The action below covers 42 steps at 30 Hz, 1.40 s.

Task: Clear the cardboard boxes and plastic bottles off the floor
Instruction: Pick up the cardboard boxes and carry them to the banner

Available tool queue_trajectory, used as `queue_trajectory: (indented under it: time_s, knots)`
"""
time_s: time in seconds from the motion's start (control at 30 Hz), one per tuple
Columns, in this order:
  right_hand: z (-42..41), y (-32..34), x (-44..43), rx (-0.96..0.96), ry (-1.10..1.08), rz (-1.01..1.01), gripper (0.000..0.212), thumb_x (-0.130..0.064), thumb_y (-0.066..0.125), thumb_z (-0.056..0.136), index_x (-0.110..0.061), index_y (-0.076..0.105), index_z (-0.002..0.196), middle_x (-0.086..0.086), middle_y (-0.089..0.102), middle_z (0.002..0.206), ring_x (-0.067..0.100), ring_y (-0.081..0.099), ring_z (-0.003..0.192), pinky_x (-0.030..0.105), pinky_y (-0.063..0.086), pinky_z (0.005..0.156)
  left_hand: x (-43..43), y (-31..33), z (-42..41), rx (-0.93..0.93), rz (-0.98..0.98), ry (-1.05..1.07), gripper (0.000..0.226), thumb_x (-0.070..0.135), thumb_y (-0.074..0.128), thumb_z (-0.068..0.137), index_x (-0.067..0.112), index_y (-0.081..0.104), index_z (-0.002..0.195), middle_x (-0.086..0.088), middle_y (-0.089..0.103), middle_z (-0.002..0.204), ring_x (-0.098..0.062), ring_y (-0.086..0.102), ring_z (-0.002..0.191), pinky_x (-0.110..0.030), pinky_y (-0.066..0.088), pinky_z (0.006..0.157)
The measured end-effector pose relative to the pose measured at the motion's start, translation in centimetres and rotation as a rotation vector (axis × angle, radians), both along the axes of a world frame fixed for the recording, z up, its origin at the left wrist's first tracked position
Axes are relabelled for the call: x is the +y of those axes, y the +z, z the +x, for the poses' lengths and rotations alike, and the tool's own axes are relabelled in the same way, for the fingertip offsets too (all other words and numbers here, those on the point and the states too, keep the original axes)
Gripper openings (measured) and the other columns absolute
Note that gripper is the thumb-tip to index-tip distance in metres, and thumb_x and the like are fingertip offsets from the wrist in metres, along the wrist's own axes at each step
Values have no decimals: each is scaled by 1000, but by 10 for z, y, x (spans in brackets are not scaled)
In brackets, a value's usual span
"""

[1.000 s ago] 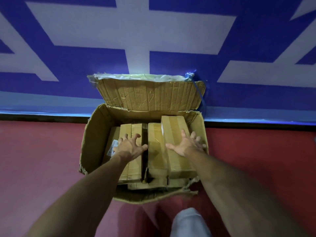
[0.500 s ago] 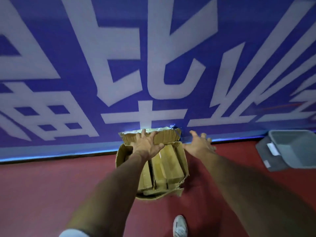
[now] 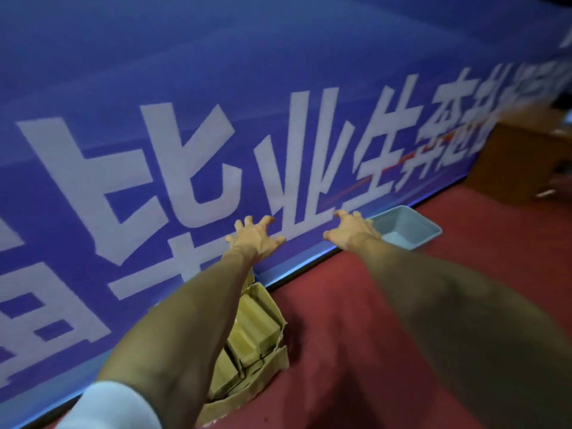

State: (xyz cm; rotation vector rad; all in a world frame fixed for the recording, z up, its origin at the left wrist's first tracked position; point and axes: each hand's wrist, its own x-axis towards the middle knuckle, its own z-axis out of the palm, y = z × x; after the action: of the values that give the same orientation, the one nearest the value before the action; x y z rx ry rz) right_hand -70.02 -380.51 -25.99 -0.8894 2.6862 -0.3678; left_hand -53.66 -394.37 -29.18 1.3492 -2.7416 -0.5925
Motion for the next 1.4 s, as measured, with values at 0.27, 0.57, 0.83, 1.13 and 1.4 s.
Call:
queue_trajectory:
  time_s: [0.27,0.57,0.83,1.13,1.4]
  knots:
    - [-78,5,265,-42,-369,-116,69,-48,62,87,-40,35,149,7,28,155,37,27,141,55,33,112,214,21,-143,25,-75,-358,62,60,54,89,39,40,145,-11,26,157,-34,13,148,-70,21,111]
    - [-92,-22,611,-11,-769,-26,66,-52,58,92,-40,31,150,7,29,153,35,28,140,58,37,107,539,-4,-247,2,-57,-843,62,60,57,88,46,37,145,-8,17,162,-32,10,150,-65,21,112]
    - [-78,-53,815,-30,-1129,-2,71,-52,59,92,-40,26,153,8,29,152,36,29,138,57,35,106,763,-18,-310,-42,-38,-1224,63,57,54,88,46,34,147,-9,13,163,-32,6,151,-63,19,112]
    - [-39,-84,975,-107,-1532,58,75,-52,61,88,-43,24,153,7,25,157,37,25,143,61,34,109,966,-53,-359,-74,-19,-1617,64,56,54,89,42,34,149,-12,12,164,-35,6,151,-64,19,115]
    - [63,-97,1087,-153,-1865,-3,73,-53,58,91,-39,23,154,11,30,154,41,27,142,56,34,110,1147,-58,-286,-83,-26,-2031,65,54,56,90,42,33,149,-10,7,165,-35,4,151,-68,14,114]
